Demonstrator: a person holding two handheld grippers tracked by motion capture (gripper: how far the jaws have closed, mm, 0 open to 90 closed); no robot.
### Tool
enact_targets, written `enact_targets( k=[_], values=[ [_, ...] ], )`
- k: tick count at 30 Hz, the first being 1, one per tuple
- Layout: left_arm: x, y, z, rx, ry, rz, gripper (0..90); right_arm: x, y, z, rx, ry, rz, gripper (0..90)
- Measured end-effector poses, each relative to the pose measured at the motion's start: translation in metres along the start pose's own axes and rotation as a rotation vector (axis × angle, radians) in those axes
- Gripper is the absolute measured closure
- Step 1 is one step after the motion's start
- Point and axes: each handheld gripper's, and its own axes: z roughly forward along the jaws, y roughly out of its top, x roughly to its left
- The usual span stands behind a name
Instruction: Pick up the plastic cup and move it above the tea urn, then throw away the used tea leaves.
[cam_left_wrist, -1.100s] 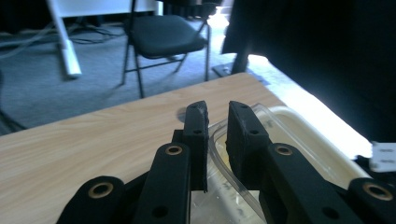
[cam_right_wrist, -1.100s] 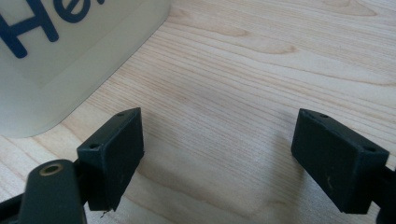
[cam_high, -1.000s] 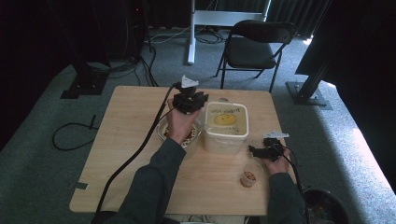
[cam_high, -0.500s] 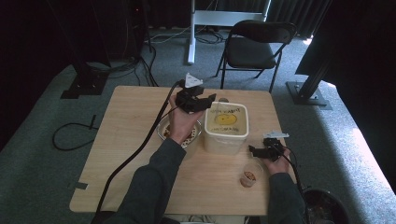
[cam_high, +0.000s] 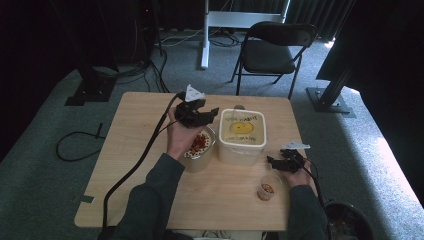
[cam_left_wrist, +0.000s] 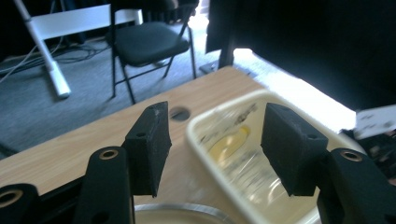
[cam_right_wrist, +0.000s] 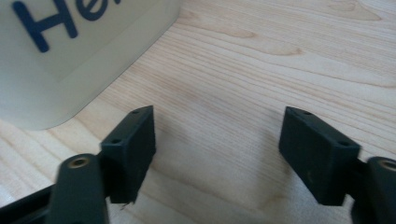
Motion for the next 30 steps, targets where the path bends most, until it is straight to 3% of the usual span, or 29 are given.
enact_targets(
  k=[5,12,26,30],
  values=[
    [0.017,-0.019,-0.010,0.010,0.031,-0.008,41.9,0.001,-0.002,-0.003,-0.009,0.001,-0.002,35.1],
    [0.036,-0.043,-0.021,0.017,0.058,-0.042,41.7,0.001,-0.003,-0.003,-0.011,0.000,0.001,35.5],
    [0.050,-0.079,-0.044,0.014,0.091,-0.051,39.1,0.001,-0.006,-0.006,-0.010,0.004,-0.005,35.0],
    [0.052,-0.091,-0.048,0.020,0.102,-0.046,38.3,0.001,-0.007,-0.013,0.010,-0.004,0.021,40.3]
  ],
)
